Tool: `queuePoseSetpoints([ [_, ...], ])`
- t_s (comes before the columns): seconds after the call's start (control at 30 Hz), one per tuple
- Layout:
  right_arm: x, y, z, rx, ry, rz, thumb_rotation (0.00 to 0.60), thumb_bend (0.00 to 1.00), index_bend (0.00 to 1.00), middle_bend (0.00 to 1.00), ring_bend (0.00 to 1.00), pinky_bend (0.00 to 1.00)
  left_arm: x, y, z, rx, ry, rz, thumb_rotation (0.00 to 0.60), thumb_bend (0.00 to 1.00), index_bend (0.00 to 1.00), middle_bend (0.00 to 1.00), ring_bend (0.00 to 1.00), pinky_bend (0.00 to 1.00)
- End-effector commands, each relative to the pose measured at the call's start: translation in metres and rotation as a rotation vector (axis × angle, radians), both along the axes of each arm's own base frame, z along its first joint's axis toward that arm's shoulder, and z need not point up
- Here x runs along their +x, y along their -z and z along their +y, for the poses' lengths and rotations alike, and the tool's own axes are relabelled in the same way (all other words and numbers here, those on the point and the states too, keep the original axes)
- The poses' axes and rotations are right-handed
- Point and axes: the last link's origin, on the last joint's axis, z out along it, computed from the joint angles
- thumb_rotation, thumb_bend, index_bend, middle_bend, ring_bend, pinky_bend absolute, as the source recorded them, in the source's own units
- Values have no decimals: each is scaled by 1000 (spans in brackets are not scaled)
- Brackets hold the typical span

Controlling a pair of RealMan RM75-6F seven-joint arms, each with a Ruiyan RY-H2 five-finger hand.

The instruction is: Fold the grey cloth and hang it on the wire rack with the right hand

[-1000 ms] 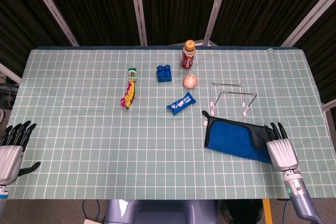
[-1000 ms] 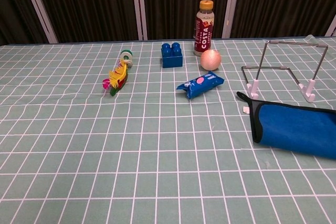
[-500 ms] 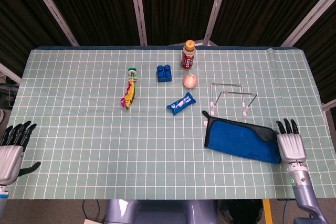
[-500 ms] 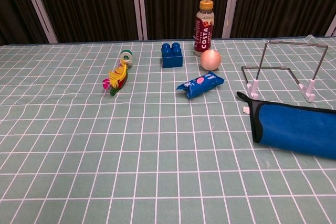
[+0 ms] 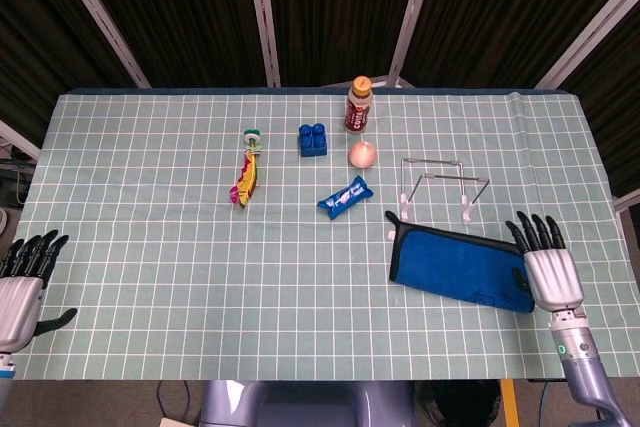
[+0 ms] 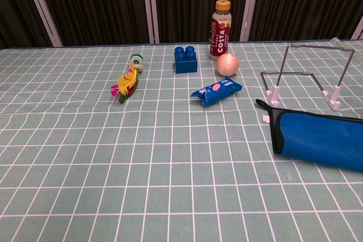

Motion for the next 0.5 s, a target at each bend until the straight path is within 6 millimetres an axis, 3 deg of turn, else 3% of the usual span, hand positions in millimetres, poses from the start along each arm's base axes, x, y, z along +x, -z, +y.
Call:
queuePoseSetpoints([
  [0.03,31,-2,4,121,-236,33,600,242,123,0,0,0,1,0,0,-1,3,0,600,0,0,0,0,0],
  [0.27,72,22,-30,225,-355,148,600,145,152,0,0,0,-1,-1,2,5,0,1,600,0,0,0,0,0],
  [0.5,107,54,-55,332,-408,227,600,132,215,0,0,0,-4,0,5,2,-16,6,600,0,0,0,0,0],
])
